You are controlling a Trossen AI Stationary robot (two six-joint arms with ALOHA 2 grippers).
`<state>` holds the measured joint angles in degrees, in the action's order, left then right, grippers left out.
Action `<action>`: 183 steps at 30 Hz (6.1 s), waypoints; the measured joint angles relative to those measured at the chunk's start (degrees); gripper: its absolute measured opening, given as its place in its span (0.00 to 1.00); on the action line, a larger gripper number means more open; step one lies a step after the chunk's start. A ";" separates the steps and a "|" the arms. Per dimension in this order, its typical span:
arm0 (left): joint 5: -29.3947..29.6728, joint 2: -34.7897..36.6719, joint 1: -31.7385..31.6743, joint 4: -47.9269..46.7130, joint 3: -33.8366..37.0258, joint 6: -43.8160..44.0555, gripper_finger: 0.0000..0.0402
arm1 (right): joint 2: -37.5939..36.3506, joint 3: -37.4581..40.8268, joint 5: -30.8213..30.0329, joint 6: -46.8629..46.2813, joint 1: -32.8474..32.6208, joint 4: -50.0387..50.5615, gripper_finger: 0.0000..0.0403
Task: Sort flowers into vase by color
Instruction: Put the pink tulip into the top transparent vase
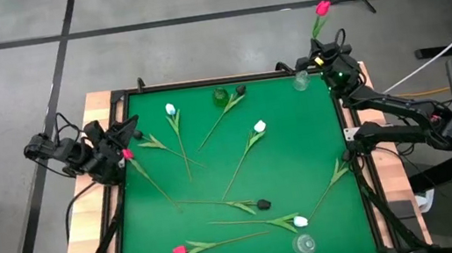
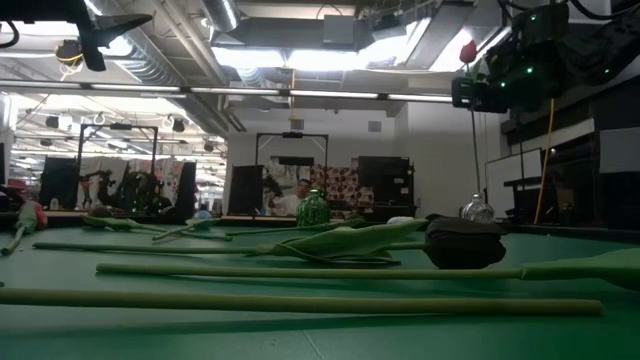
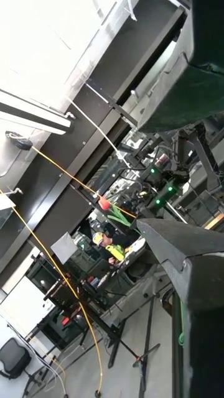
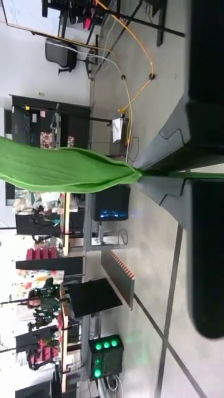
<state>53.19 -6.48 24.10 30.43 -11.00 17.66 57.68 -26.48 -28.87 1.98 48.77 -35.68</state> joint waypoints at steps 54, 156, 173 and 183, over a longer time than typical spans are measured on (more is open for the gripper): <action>0.02 0.00 0.00 -1.74 0.02 0.46 0.58 | 1.60 -0.04 0.43 1.33 0.18 -1.44 0.02; 0.07 0.02 0.00 -7.51 0.02 4.80 0.58 | 5.94 9.42 5.42 -4.61 1.88 -7.26 0.45; 0.07 0.02 0.00 -7.49 0.02 5.06 0.58 | -10.25 0.59 14.59 -4.32 -2.42 1.19 0.46; -5.52 -0.66 0.30 -7.51 0.02 7.61 0.58 | -8.78 -26.73 18.41 -0.35 -17.99 45.20 0.46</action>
<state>47.67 -7.14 24.39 22.92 -10.98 25.27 48.90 -53.21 -10.45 1.63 30.79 9.51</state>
